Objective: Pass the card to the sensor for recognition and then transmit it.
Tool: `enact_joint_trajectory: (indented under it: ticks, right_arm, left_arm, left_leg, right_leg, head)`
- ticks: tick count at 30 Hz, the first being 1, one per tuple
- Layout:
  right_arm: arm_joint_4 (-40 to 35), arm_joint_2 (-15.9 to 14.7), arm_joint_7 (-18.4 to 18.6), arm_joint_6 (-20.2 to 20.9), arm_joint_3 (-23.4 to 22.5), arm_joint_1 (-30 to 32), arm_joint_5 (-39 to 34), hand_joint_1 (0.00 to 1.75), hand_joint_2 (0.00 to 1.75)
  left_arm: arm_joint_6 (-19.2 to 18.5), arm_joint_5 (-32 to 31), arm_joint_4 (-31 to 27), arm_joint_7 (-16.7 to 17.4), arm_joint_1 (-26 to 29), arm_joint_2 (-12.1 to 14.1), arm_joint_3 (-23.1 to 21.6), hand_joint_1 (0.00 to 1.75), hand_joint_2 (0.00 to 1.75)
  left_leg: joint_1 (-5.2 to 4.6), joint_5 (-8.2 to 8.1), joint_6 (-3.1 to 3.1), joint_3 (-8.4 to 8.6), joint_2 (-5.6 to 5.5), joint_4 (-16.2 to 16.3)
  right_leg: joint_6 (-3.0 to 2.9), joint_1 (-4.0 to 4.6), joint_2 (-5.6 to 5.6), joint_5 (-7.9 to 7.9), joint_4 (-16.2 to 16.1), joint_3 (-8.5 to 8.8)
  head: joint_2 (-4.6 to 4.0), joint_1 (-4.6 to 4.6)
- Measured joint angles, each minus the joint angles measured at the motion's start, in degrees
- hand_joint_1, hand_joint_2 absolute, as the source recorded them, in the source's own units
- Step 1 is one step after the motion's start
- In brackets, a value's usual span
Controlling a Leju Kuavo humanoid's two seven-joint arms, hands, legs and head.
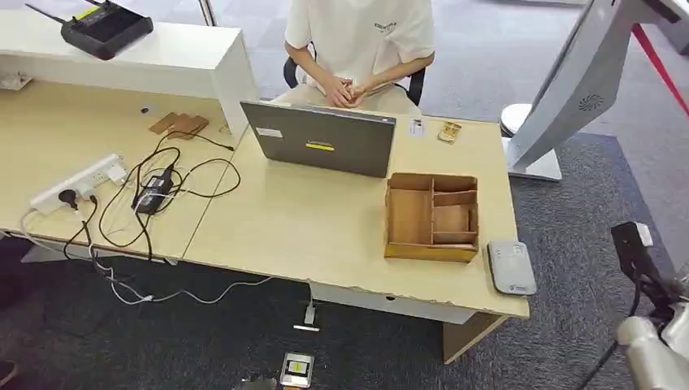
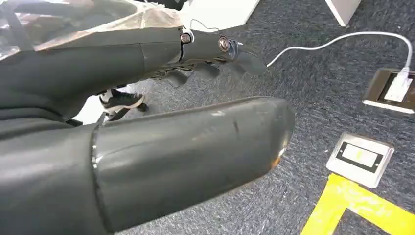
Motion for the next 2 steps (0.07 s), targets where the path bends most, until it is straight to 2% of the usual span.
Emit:
enact_joint_trajectory:
  ticks: [2]
  right_arm:
    - [0.9, 0.0, 0.0, 0.0, -3.0, 2.0, -0.4, 0.00, 1.75]
  left_arm:
    - [-0.1, 0.2, 0.0, 0.1, 0.0, 0.1, -0.6, 0.00, 0.00]
  left_leg:
    - [0.00, 0.00, 0.00, 0.01, 0.00, 0.0]
  right_leg:
    - [0.00, 0.00, 0.02, 0.00, 0.0, 0.00]
  head:
    - [0.00, -0.02]
